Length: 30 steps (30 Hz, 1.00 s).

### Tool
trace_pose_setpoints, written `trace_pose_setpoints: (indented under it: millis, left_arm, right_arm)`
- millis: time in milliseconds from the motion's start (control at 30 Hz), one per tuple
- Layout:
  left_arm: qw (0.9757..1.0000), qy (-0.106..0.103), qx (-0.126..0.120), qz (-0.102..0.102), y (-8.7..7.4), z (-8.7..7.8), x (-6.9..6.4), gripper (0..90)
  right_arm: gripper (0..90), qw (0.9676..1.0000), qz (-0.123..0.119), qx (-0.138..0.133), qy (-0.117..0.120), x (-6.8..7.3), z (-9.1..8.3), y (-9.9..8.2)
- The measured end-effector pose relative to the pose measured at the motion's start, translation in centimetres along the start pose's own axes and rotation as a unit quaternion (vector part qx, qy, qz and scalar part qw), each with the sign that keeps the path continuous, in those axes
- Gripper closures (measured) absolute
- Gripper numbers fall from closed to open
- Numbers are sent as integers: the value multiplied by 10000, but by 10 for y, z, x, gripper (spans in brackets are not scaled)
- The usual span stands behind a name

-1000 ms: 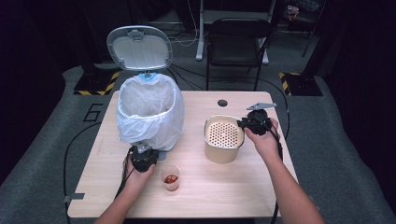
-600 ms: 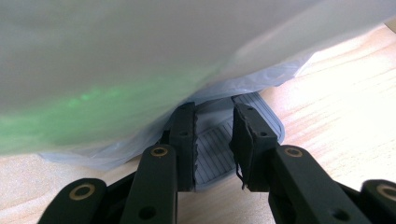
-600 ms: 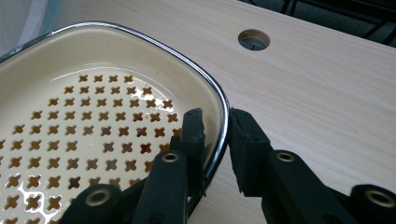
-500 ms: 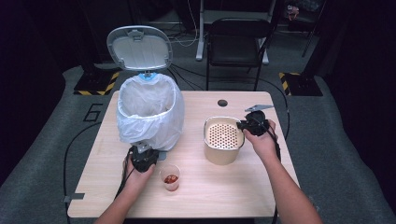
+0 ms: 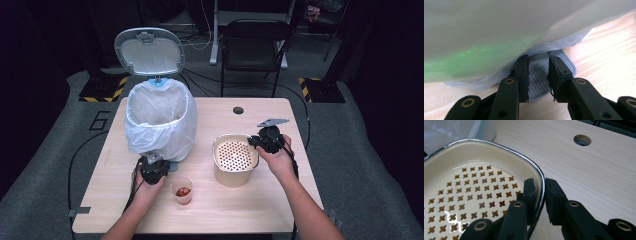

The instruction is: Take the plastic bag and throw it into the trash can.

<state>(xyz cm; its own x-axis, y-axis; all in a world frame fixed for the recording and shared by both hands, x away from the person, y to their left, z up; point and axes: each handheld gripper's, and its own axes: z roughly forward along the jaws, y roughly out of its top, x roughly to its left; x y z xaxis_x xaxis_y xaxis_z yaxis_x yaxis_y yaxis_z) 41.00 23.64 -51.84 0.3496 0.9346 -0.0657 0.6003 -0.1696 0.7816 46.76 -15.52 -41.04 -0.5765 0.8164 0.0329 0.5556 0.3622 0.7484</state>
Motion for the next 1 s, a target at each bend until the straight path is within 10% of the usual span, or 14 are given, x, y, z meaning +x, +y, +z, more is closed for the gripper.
trace_pose_setpoints:
  millis: [533,1000]
  left_arm:
    - [10000,-40,-4,-19,0,0,0,704]
    - [10000,5,-2,2,0,0,0,704]
  right_arm:
    - [552,9990,-305,-305,132,31,-28,11]
    - [463,9884,-865,-650,1068,94,-36,7]
